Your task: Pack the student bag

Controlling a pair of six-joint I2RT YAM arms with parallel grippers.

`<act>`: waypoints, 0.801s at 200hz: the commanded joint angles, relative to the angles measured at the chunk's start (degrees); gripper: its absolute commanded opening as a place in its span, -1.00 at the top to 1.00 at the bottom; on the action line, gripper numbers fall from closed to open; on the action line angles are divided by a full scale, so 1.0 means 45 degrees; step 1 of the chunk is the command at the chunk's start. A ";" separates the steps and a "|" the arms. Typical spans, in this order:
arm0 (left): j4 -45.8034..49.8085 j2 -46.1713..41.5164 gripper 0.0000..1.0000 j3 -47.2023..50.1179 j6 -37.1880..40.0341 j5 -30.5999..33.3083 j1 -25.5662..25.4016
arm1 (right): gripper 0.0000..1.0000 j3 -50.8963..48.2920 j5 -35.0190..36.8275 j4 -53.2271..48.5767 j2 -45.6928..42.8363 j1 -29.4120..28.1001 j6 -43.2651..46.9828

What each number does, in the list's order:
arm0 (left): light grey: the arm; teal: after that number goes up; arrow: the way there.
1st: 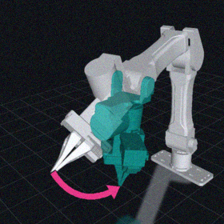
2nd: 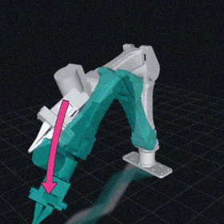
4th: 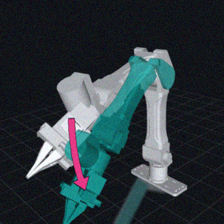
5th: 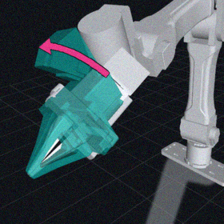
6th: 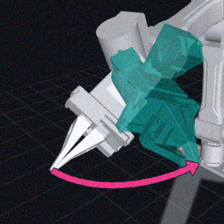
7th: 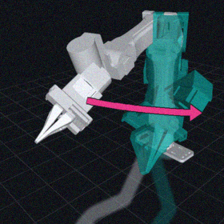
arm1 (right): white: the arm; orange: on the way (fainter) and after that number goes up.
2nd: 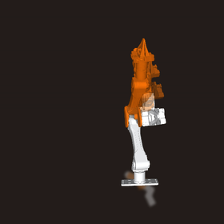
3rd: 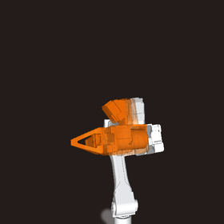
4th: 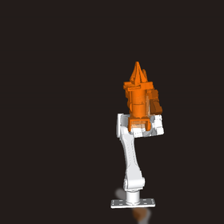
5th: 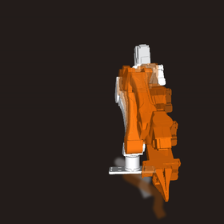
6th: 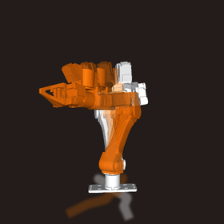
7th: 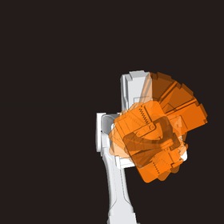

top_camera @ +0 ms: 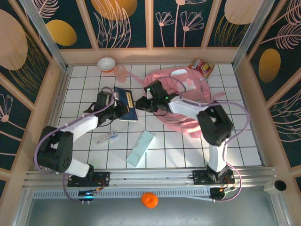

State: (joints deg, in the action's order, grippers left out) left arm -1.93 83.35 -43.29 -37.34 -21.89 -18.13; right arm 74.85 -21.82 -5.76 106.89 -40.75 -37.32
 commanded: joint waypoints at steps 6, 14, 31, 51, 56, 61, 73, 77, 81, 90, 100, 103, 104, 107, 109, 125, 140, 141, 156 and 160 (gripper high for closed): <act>-0.2990 -0.1407 1.00 -0.0002 0.1039 -0.2237 -0.0075 | 0.19 -0.1073 0.1385 0.1030 -0.2941 0.0113 0.0873; -0.3586 -0.1692 1.00 0.0017 0.1087 -0.2827 -0.0092 | 0.16 -0.1589 0.1690 0.1342 -0.3774 0.0123 0.1112; -0.5140 -0.2274 1.00 0.0144 0.0945 -0.4009 -0.0207 | 0.12 -0.2755 0.1983 0.2208 -0.5671 0.0216 0.1552; -0.6465 -0.2771 1.00 0.0106 0.0913 -0.5127 -0.0623 | 0.07 -0.4262 0.1518 0.3570 -0.7848 0.0504 0.1867; -0.6679 -0.2850 1.00 0.0044 0.0933 -0.5356 -0.0739 | 0.05 -0.4663 0.1293 0.3983 -0.8338 0.0619 0.1865; -0.6913 -0.2910 1.00 -0.0001 0.0920 -0.5560 -0.0876 | 0.03 -0.5051 0.1011 0.4453 -0.8819 0.0722 0.1851; -0.7586 -0.2975 1.00 -0.0075 0.0701 -0.5928 -0.1221 | -0.03 -0.5878 0.0051 0.5581 -0.9794 0.0963 0.1744; -0.7906 -0.2976 1.00 -0.0057 0.0560 -0.6031 -0.1321 | -0.09 -0.6073 -0.0216 0.5921 -1.0058 0.1003 0.1672; -0.8225 -0.2973 1.00 -0.0039 0.0364 -0.6141 -0.1408 | -0.15 -0.6311 -0.0400 0.6223 -1.0283 0.1043 0.1613; -0.8907 -0.2957 1.00 -0.0011 -0.0025 -0.6322 -0.1596 | -0.23 -0.6683 -0.0721 0.6758 -1.0708 0.1051 0.1503; -0.9570 -0.2903 1.00 -0.0009 -0.0421 -0.6491 -0.1801 | -0.26 -0.6910 -0.0954 0.7011 -1.1007 0.1078 0.1446; -0.9690 -0.2898 1.00 -0.0036 -0.0506 -0.6516 -0.1834 | -0.27 -0.6958 -0.1008 0.7035 -1.1086 0.1081 0.1412; -0.9718 -0.2898 1.00 -0.0042 -0.0528 -0.6529 -0.1852 | -0.27 -0.6971 -0.1018 0.7029 -1.1101 0.1084 0.1396; -0.9801 -0.2880 1.00 -0.0079 -0.0583 -0.6552 -0.1899 | -0.27 -0.6993 -0.1059 0.7055 -1.1152 0.1106 0.1357; -0.9843 -0.2879 1.00 -0.0086 -0.0621 -0.6569 -0.1921 | -0.28 -0.7011 -0.1090 0.7059 -1.1170 0.1131 0.1335; -1.0177 -0.2839 1.00 -0.0274 -0.0853 -0.6770 -0.2163 | -0.30 -0.7111 -0.1554 0.7284 -1.1190 0.1165 0.1038; -1.0420 -0.2785 1.00 -0.0470 -0.1052 -0.6972 -0.2374 | -0.31 -0.7141 -0.2206 0.7745 -1.0961 0.1173 0.0706; -1.0444 -0.2783 1.00 -0.0484 -0.1065 -0.6992 -0.2385 | -0.31 -0.7141 -0.2243 0.7784 -1.0941 0.1169 0.0681; -1.0790 -0.2722 1.00 -0.0576 -0.1385 -0.7108 -0.2513 | -0.32 -0.7230 -0.2698 0.8371 -1.0698 0.1166 0.0330; -1.0905 -0.2722 1.00 -0.0576 -0.1454 -0.7108 -0.2514 | -0.33 -0.7277 -0.2879 0.8602 -1.0620 0.1170 0.0281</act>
State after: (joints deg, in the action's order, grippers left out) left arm -42.11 71.11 -43.40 -41.08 -50.81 -28.62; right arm 43.35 -28.91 24.84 57.78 -35.81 -33.19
